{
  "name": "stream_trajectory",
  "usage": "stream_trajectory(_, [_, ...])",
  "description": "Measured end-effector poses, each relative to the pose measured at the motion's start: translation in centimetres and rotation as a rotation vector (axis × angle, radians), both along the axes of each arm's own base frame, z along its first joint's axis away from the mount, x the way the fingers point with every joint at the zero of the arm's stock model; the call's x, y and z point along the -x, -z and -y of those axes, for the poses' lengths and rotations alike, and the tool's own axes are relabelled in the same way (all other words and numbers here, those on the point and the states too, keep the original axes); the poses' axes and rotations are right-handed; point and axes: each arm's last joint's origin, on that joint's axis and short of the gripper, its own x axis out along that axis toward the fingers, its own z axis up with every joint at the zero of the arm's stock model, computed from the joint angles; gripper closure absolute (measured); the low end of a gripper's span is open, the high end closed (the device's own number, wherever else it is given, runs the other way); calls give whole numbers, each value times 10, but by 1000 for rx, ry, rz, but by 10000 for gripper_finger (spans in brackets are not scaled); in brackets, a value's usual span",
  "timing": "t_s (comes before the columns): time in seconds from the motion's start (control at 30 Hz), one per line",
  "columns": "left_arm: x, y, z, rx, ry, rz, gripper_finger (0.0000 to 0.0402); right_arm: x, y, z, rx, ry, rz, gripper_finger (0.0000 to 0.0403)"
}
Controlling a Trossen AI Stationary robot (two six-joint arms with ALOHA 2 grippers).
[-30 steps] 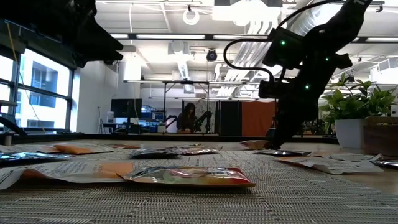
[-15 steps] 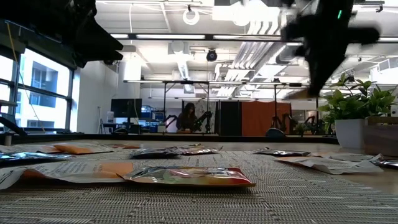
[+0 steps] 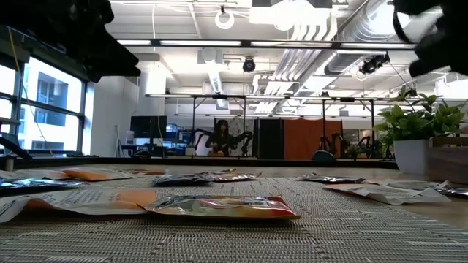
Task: Pick & Place Tea
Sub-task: Put the orange tea bag into the top section of the wooden organizer
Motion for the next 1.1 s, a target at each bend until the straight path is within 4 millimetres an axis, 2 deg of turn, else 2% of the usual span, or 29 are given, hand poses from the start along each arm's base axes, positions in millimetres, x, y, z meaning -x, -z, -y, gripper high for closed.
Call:
stream_trajectory(0.2, [0,0,0,0,-1,0,225,9,22,3,60,-16,-32,402])
stream_trajectory(0.5, [0,0,0,0,-3,2,225,9,23,3,55,-46,-26,398])
stream_trajectory(0.9, [0,0,0,-1,-9,5,225,9,23,4,92,-17,-12,307])
stream_trajectory(1.1, [0,-1,-2,-16,-56,16,225,6,19,1,65,46,4,289])
